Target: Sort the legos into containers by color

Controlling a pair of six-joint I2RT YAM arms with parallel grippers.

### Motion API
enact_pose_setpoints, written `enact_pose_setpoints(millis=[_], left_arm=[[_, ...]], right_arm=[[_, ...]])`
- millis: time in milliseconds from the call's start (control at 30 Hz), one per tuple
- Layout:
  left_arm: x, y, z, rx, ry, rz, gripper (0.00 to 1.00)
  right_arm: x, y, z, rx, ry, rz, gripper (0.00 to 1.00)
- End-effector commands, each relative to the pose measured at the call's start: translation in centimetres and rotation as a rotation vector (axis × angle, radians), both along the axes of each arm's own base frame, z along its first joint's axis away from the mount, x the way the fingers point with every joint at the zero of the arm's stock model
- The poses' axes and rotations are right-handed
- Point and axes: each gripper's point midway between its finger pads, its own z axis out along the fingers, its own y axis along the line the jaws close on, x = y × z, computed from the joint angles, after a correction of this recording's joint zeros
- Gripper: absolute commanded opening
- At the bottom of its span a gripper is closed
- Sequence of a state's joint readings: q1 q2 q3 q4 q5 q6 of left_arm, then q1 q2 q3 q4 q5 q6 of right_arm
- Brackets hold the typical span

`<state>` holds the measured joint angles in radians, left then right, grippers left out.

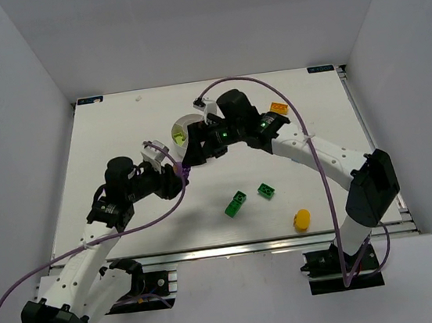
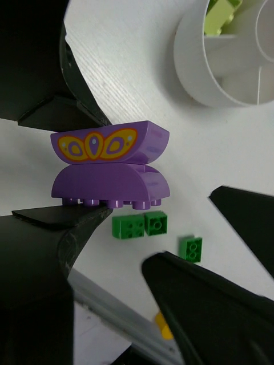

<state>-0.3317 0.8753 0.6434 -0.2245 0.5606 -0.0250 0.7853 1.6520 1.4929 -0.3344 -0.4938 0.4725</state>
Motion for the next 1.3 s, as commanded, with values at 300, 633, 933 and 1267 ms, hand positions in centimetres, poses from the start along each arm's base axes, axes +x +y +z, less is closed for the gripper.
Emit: enact_pose_setpoints(millis=[300, 633, 933, 1267], left_arm=[[1.6, 0.8, 2.7, 0.051, -0.135, 0.074, 0.4], [1.2, 0.2, 2.5, 0.048, -0.122, 0.055, 0.4], [1.3, 0.2, 2.7, 0.045, -0.131, 0.065, 0.4], [1.2, 0.0, 2.8, 0.044, -0.137, 0.061, 0.4]], right_arm=[[0.3, 1.6, -1.1, -0.058, 0.025, -0.039, 0.84], [0.2, 2.9, -0.2, -0.018, 0.044, 0.0, 0.82], [-0.6, 3.2, -1.4, -0.023, 0.109, 0.027, 0.67], [-1.1, 3.4, -1.4, -0.004, 0.136, 0.058, 0.53]])
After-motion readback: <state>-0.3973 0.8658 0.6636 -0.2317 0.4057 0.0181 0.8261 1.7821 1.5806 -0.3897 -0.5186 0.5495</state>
